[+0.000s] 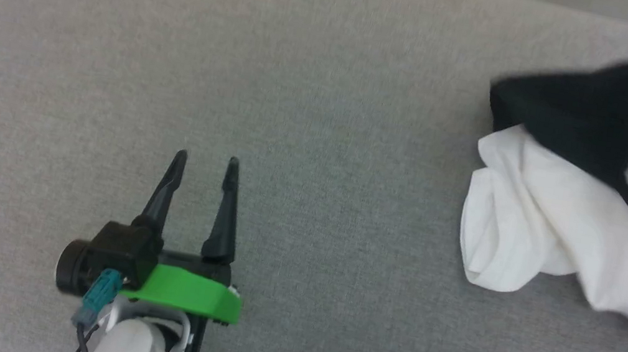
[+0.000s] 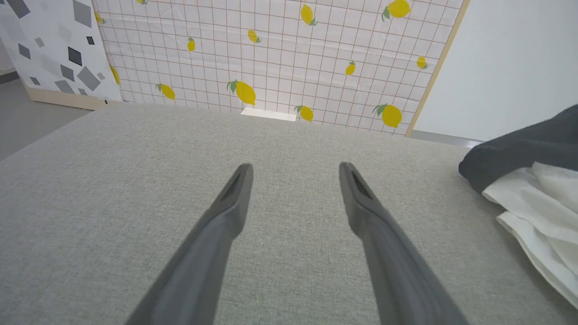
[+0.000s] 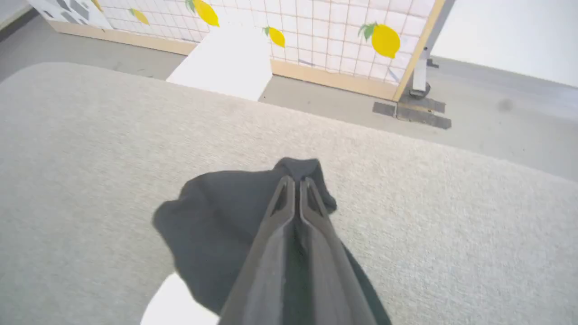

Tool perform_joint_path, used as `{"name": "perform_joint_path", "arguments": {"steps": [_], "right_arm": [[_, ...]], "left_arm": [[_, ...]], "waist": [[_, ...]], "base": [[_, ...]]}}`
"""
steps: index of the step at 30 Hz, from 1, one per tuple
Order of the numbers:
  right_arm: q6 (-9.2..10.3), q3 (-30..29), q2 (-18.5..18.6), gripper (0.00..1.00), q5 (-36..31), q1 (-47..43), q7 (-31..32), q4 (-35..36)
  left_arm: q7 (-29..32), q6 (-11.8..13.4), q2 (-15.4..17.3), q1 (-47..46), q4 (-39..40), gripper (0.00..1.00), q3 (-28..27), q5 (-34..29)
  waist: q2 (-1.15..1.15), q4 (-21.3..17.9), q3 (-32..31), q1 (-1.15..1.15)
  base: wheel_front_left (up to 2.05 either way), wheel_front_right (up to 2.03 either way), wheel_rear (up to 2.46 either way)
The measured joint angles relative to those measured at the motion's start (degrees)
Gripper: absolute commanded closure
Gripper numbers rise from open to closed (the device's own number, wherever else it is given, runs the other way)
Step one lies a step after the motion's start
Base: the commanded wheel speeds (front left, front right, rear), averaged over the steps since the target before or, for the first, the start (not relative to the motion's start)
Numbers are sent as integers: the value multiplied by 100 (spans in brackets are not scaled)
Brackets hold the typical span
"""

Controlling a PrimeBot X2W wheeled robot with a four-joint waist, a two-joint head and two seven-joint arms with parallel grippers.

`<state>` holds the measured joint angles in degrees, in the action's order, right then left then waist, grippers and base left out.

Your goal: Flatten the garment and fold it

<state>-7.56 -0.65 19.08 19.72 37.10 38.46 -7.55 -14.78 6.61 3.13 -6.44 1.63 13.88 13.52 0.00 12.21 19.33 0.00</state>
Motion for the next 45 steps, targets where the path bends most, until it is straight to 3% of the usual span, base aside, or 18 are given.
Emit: {"name": "perform_joint_path", "arguments": {"steps": [4,10,15,20,22,23,28,33,40,45], "right_arm": [[0,859,-220,100,380,80,-119,661],[0,2714,-466,100,1220,-382,-21,1449],[0,3835,-411,100,1681,-1292,133,1566],[0,4447,-73,98,1729,-1868,137,1194],[0,4539,64,0,1666,-1951,45,1046],[0,4511,79,0,1631,-1955,-63,983],[0,3925,-198,0,1741,-1945,-535,1050],[0,2444,-559,0,1629,-1976,-1181,1485],[0,-66,-1129,0,-32,-3060,-2229,2452],[0,-1263,-1528,0,-868,-3977,-2895,2785]], "left_arm": [[0,-1,3,201,-22,0,-123,0],[0,0,4,442,44,0,-285,3],[0,-2,9,565,73,0,-361,15],[0,-21,12,619,46,0,-371,21],[0,-25,11,628,27,0,-353,26],[0,-25,11,636,14,0,-347,47],[0,-25,12,669,-13,0,-357,121],[-1,-24,15,709,-1,0,-380,121],[0,-22,104,803,114,0,-413,114],[0,-22,158,899,248,0,-398,53]], "waist": [[0,-37,-335,0],[0,-39,-788,0],[0,116,-934,0],[0,325,-951,0],[0,379,-965,0],[0,394,-982,0],[0,332,-1079,0],[0,161,-1168,0],[0,-156,-1220,0],[0,-387,-1184,0]], "base": [[0,0,0],[0,0,0],[0,0,0],[0,0,0],[0,0,0],[0,0,0],[0,0,0],[0,0,0],[0,0,0],[0,0,0]]}}
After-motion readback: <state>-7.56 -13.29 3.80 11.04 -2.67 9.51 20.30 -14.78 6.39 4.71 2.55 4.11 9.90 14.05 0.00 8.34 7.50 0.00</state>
